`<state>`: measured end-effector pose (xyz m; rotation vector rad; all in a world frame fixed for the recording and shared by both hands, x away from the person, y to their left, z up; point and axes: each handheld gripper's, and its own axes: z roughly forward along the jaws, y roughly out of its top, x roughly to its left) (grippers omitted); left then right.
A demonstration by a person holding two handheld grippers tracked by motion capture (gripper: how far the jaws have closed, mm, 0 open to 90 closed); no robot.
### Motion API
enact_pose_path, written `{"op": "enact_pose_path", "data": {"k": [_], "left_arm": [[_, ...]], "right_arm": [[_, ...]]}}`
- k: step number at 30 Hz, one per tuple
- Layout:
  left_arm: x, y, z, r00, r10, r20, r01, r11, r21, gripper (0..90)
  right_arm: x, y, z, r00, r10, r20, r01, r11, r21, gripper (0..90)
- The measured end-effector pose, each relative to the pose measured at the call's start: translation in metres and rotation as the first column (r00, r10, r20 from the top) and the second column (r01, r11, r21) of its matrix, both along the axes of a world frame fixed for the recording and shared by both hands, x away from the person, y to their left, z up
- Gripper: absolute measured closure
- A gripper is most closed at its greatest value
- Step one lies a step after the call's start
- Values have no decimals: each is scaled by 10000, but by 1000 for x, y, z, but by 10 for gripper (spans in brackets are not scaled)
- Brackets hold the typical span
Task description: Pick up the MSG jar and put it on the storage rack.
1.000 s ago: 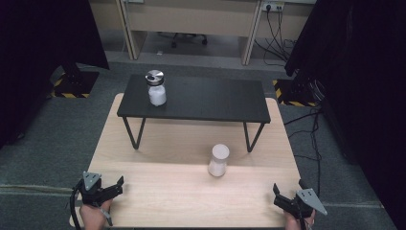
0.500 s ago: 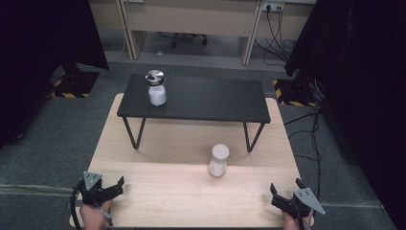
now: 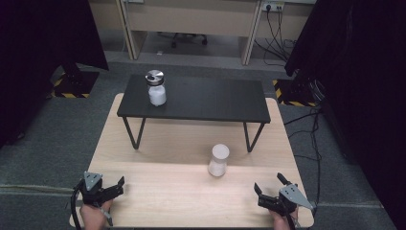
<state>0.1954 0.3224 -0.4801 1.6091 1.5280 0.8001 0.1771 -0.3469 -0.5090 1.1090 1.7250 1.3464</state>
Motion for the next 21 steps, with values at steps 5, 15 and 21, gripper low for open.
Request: {"op": "enact_pose_path", "data": {"k": [5,15,21], "left_arm": [[0,0,0,10000,15,31,-15,10000,-25,0],[0,4,-1,9999,-144,68,146,9995,-293,0],[-1,3,-1,9998,-163,92,165,9996,-227,0]], "right_arm": [[7,8,2,9993,363,100,-363,9993,-29,3],[22,25,5,9963,799,330,-801,9968,57,3],[32,32,6,9922,1170,428,-1182,9926,264,3]]}}
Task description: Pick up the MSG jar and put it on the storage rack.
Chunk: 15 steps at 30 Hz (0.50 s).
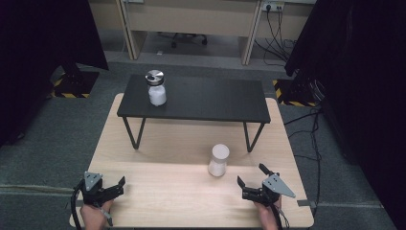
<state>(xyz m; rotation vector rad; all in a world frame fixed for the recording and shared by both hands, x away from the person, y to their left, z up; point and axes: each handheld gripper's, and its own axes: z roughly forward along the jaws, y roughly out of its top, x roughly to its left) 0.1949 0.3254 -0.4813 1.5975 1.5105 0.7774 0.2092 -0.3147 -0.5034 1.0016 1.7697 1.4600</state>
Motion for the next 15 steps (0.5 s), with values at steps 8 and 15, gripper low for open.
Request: {"op": "enact_pose_path", "data": {"k": [8,15], "left_arm": [[0,-1,0,10000,2,-24,-2,10000,48,0],[0,-3,1,10000,-59,-44,60,9997,229,0]], "right_arm": [[10,8,2,9995,283,120,-284,9995,104,3],[19,15,2,9980,601,196,-605,9980,205,3]]}}
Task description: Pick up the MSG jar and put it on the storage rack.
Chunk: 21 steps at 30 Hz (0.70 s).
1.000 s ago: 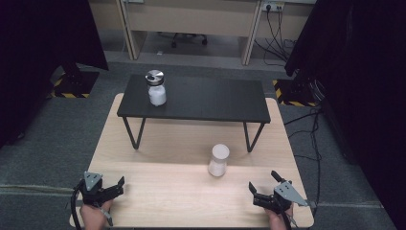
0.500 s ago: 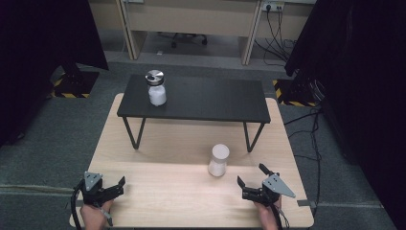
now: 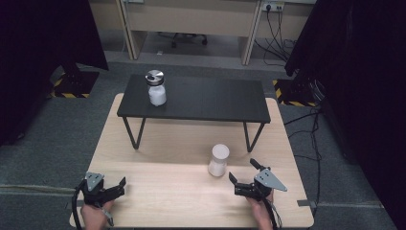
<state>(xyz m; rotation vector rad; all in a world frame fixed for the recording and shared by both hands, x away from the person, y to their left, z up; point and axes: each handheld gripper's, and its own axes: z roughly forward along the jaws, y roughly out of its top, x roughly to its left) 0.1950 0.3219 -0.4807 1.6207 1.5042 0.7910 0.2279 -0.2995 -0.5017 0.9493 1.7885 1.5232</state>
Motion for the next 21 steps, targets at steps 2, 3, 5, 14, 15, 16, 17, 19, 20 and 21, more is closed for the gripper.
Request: {"op": "enact_pose_path", "data": {"k": [2,3,5,14,15,16,17,19,20,21], "left_arm": [[-1,1,0,10000,47,68,-46,9999,-150,0],[-1,1,-1,9999,77,67,-76,9998,-173,0],[-1,1,0,10000,82,53,-81,9998,-178,0],[-1,0,-1,10000,78,62,-77,9999,-64,0],[-1,0,-1,10000,78,59,-77,9999,-64,0],[-1,0,-1,9999,96,56,-95,9999,-56,0],[-2,-1,-1,9999,106,64,-106,9999,-44,0],[-2,-1,-1,9999,106,77,-106,9999,-30,0],[-2,-1,-1,9999,98,80,-98,9999,-26,0],[-2,-1,-1,9999,95,81,-95,10000,-15,0]], "right_arm": [[3,2,1,10000,97,9,-97,10000,-17,3],[4,3,2,9999,116,43,-116,9999,-7,3],[7,5,2,9998,166,75,-166,9999,30,3],[16,16,5,9994,320,150,-320,9995,14,3],[17,17,5,9994,307,155,-308,9995,24,3],[18,18,5,9994,302,173,-302,9995,14,3],[19,19,5,9994,294,176,-295,9996,48,3],[20,21,5,9995,269,166,-270,9996,78,3],[21,21,5,9994,289,164,-290,9996,63,3],[22,22,5,9995,279,155,-280,9996,74,3]]}}
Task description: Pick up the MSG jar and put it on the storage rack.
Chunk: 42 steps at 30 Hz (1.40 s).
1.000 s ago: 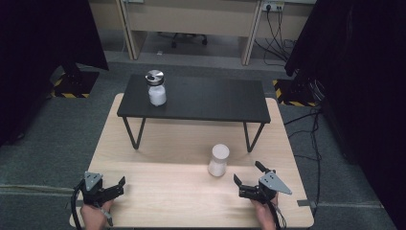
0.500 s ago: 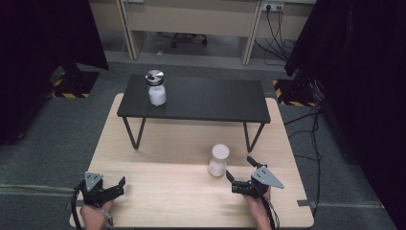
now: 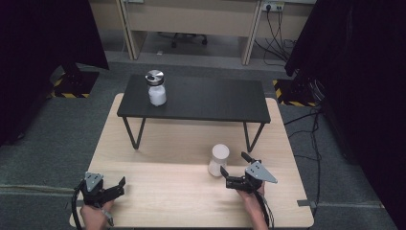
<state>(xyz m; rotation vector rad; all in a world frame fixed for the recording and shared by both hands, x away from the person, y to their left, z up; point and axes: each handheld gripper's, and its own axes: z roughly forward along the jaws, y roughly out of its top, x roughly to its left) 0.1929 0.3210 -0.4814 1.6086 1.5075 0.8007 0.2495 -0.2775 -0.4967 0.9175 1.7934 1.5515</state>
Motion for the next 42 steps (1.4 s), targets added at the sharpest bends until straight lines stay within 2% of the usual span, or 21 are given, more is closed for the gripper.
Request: {"op": "enact_pose_path", "data": {"k": [8,33,38,42], "left_arm": [[1,-2,1,9999,-103,-58,104,9998,160,0],[-1,-2,0,10000,-10,17,10,9999,119,0],[1,-4,0,9999,-144,-41,146,9994,326,0],[0,-3,0,9999,-112,-24,112,9996,278,0]], "right_arm": [[9,3,4,9999,169,-33,-169,9998,82,3],[33,12,10,9979,632,-132,-630,9979,133,12],[37,13,9,9973,718,-169,-713,9970,302,38],[39,13,9,9960,856,-269,-846,9957,377,81]]}}
